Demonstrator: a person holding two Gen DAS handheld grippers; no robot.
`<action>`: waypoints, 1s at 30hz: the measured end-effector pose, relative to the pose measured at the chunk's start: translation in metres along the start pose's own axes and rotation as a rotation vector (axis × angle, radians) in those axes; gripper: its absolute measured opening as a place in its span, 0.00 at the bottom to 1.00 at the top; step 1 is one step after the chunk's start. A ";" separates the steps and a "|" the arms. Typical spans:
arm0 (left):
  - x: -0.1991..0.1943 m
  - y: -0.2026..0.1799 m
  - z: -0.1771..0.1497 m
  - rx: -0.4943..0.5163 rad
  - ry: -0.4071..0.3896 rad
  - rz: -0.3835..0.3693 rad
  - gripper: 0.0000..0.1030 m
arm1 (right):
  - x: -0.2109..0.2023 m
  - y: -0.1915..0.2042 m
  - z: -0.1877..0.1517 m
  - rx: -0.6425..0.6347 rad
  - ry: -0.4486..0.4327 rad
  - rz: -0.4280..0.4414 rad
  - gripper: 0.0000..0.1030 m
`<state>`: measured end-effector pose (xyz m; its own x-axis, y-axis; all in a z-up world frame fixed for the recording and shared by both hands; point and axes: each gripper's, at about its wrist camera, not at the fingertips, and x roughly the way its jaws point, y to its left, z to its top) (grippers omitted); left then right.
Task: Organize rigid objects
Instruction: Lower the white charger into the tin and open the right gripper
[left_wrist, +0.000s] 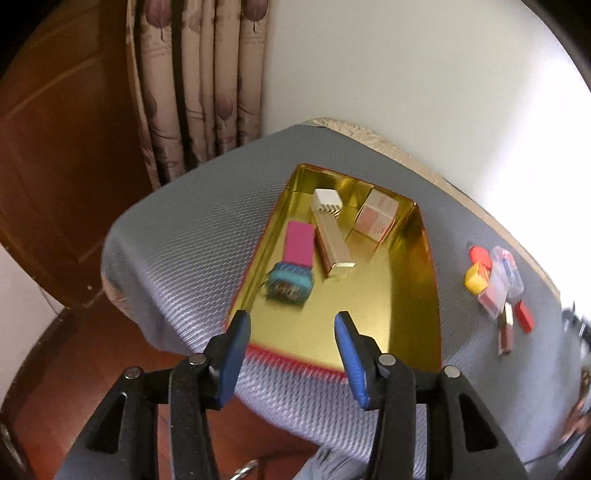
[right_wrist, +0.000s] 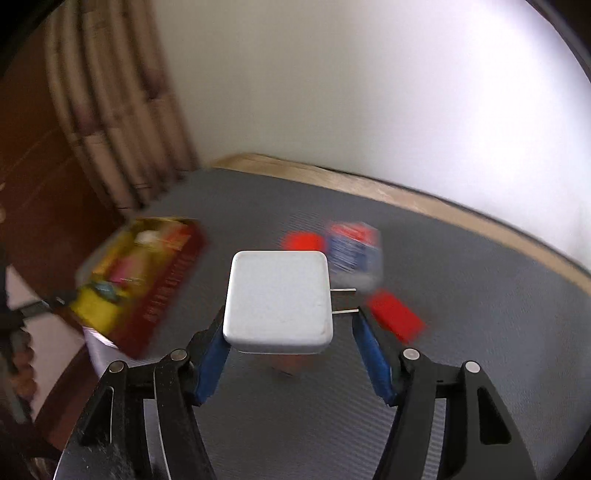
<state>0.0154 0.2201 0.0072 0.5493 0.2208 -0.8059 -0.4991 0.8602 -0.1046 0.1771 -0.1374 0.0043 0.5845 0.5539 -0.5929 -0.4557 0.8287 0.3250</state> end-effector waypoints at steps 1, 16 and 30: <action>-0.003 0.000 -0.003 0.002 -0.006 0.006 0.48 | 0.002 0.015 0.008 -0.025 -0.004 0.029 0.60; -0.002 0.018 -0.012 -0.011 -0.033 0.036 0.48 | 0.163 0.197 0.054 -0.177 0.270 0.161 0.60; 0.011 0.030 -0.015 -0.046 0.037 0.021 0.49 | 0.233 0.214 0.064 -0.125 0.407 0.066 0.60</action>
<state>-0.0030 0.2413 -0.0135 0.5135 0.2209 -0.8292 -0.5412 0.8332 -0.1131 0.2588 0.1739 -0.0177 0.2504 0.5082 -0.8241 -0.5755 0.7626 0.2954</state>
